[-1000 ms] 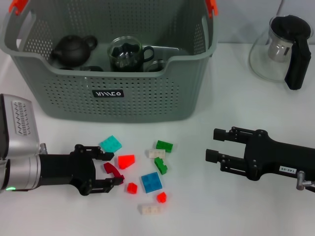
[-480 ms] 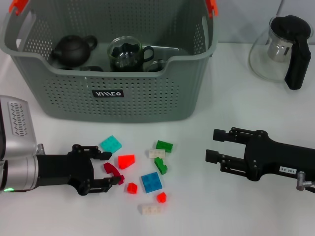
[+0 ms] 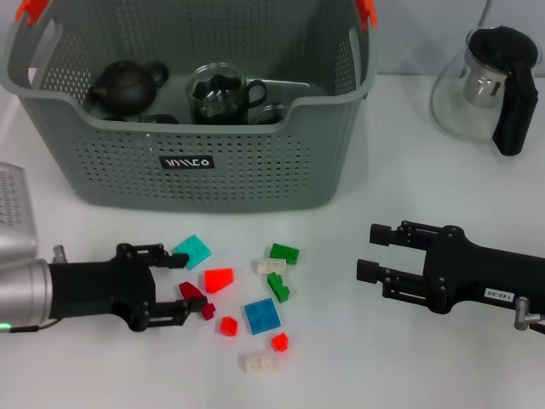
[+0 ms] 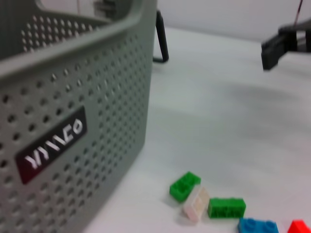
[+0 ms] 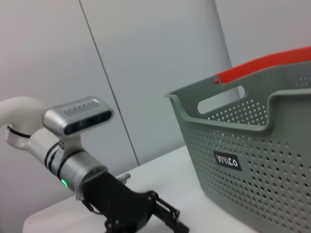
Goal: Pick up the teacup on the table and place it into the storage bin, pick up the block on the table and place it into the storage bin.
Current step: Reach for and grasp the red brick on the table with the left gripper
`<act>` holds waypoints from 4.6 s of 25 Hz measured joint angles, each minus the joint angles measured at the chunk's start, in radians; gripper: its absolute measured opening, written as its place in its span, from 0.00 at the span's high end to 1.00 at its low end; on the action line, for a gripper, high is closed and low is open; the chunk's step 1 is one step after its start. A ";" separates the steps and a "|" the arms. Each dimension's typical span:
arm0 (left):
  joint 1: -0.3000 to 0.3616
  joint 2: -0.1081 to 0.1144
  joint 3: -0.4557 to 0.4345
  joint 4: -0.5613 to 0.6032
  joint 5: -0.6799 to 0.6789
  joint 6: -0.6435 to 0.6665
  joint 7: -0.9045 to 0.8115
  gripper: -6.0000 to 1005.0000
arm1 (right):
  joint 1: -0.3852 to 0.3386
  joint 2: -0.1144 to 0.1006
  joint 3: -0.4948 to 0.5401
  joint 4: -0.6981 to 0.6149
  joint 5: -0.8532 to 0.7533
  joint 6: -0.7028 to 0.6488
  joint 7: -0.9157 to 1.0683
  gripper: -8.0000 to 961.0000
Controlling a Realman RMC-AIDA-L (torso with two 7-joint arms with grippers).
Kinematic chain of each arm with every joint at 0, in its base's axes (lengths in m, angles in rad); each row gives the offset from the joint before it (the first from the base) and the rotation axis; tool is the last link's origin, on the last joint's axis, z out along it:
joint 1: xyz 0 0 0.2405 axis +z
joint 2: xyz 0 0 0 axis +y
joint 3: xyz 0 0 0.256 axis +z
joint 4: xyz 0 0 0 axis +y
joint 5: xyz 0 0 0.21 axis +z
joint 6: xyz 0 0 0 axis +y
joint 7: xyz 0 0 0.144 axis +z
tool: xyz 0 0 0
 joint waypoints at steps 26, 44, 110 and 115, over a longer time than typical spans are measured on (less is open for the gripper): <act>0.035 -0.011 -0.056 -0.117 -0.075 -0.033 0.212 0.12 | 0.001 -0.001 -0.001 0.000 -0.001 0.007 0.002 0.30; 0.028 -0.011 -0.056 -0.176 -0.090 -0.096 0.239 0.13 | -0.001 -0.002 -0.001 0.000 -0.002 0.005 0.002 0.30; 0.035 -0.007 -0.050 -0.220 -0.103 -0.155 0.179 0.25 | 0.002 -0.001 -0.001 0.003 -0.028 0.002 0.002 0.30; 0.034 -0.006 -0.052 -0.219 -0.098 -0.156 0.170 0.37 | 0.002 -0.001 -0.001 0.003 -0.028 0.002 0.002 0.30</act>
